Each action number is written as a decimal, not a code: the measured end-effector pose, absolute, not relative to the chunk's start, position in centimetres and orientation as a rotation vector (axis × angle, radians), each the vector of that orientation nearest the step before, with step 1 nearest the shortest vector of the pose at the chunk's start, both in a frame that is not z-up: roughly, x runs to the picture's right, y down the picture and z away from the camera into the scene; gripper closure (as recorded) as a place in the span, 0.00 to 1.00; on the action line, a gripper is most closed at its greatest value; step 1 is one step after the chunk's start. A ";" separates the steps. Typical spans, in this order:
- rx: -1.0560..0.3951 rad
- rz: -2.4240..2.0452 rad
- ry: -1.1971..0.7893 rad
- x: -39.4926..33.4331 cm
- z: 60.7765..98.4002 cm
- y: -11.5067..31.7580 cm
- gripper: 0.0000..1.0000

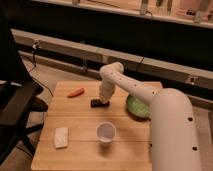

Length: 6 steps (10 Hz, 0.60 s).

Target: Push the eraser across the table

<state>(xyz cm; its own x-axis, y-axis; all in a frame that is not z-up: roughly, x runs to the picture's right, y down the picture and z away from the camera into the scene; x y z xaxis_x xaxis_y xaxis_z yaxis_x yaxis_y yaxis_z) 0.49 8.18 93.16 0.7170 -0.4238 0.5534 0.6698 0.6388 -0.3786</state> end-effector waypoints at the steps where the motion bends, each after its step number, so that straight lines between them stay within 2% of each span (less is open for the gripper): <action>1: -0.604 -0.651 -0.444 0.4 93.2 8.2 1.00; 6: -0.600 -0.659 -0.449 0.1 93.3 8.0 1.00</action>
